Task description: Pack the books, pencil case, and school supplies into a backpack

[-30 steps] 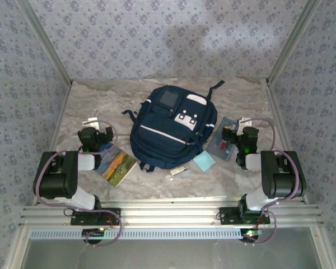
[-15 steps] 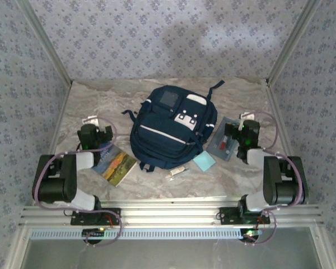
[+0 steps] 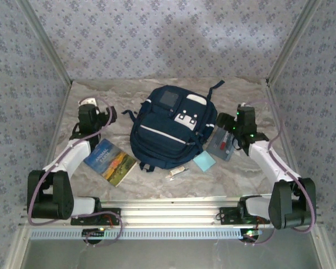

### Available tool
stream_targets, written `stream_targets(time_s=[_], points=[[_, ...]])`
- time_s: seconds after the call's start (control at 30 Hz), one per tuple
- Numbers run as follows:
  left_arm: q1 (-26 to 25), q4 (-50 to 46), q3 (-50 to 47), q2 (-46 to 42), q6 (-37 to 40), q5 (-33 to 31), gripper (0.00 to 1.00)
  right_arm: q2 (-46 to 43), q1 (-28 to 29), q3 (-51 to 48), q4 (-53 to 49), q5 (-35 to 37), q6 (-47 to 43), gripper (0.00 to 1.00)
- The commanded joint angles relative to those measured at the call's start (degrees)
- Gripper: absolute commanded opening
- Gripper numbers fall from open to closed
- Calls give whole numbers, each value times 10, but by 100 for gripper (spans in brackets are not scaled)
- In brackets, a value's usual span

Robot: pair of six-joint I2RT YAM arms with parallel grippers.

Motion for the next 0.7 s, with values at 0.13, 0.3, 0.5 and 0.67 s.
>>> stream_targets(time_s=[0.13,0.3,0.5,0.67], points=[[-21,-33,-10,29,-124,100,99,110,53,4,31,-129,151,80],[-43,0,-43,29,-128,116,99,186,58,11,127,-136,162,73],[-45,8,-47,49,-117,147,99,300,37,107,177,-147,138,54],[-50,36,-45,92,-121,198,97,406,25,242,143,-144,114,47]])
